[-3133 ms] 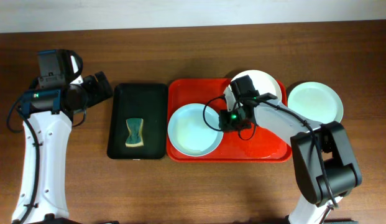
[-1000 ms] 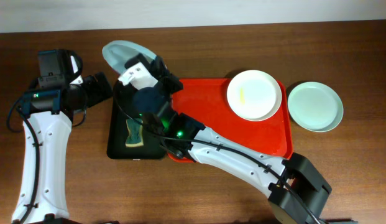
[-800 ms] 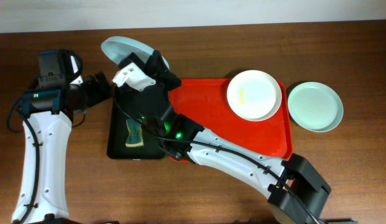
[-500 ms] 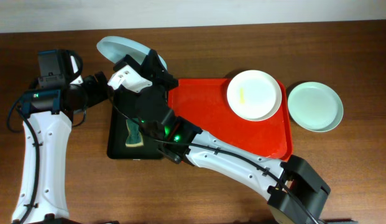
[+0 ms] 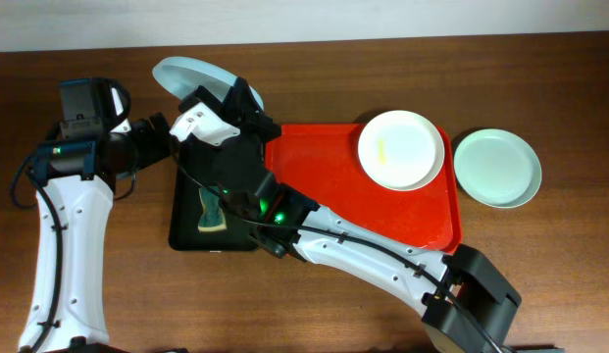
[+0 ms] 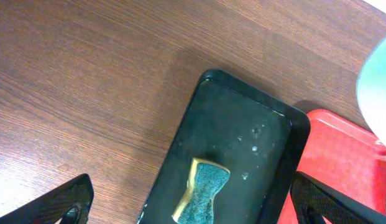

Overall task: Clean dirty plates on tray and stack at the side
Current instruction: 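Lift the light blue plate with the right gripper and tip it over the black tray, then carry the light blue plate right and stack it on the pale green plate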

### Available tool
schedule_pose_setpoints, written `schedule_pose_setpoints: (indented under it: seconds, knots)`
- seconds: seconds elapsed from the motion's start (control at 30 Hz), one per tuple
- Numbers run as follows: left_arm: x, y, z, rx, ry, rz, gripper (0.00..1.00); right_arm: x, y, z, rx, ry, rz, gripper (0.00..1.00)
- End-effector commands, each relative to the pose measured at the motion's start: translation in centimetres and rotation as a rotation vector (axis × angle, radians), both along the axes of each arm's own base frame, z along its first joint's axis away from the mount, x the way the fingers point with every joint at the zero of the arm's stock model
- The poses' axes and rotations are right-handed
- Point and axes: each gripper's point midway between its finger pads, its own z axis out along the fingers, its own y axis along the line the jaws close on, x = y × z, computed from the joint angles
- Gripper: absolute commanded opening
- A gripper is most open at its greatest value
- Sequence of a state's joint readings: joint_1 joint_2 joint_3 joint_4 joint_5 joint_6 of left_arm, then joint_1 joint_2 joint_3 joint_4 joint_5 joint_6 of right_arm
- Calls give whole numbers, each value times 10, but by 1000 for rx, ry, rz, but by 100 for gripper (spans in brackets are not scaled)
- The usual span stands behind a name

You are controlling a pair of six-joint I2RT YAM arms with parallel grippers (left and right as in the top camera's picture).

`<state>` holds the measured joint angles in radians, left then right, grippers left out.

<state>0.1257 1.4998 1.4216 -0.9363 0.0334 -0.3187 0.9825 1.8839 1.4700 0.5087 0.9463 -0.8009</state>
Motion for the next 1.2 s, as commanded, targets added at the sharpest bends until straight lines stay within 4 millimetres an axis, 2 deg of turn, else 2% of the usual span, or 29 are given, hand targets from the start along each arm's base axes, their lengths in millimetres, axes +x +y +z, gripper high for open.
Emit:
schedule_pose_setpoints:
  seconds: [0.0, 0.2, 0.27, 0.43, 0.53, 0.67, 0.73, 0.83, 0.9, 1.03, 1.17]
  knots:
    - [1, 1, 2, -8, -5, 10, 99, -5, -7, 21, 42, -24, -19, 4]
    - [1, 1, 2, -8, -5, 10, 99, -5, -12, 13, 50, 4, -50, 4]
    - [1, 1, 2, -8, -5, 10, 99, -4, -12, 1, 54, 42, -51, 4]
    - [1, 1, 2, -8, -5, 10, 99, -7, -16, -49, 172, 205, -71, 4]
    - [1, 1, 2, -8, -5, 10, 99, -9, -26, -74, 228, 279, -111, 4]
    - [1, 1, 2, -8, -5, 10, 99, -8, -40, -91, 270, 331, -163, 4]
    - [1, 1, 2, -8, -5, 10, 99, -6, -40, -100, 290, 372, -149, 5]
    - [1, 1, 2, -8, -5, 10, 99, -3, -37, -123, 410, 497, -103, 4]
    - [1, 1, 2, -9, -4, 10, 99, 1, -46, -132, 494, 541, -134, 4]
    - [1, 1, 2, -9, -4, 10, 99, 12, -70, -139, 563, 576, -196, 4]
    - [1, 1, 2, -8, -5, 10, 99, 12, -94, -112, 614, 596, -186, 4]
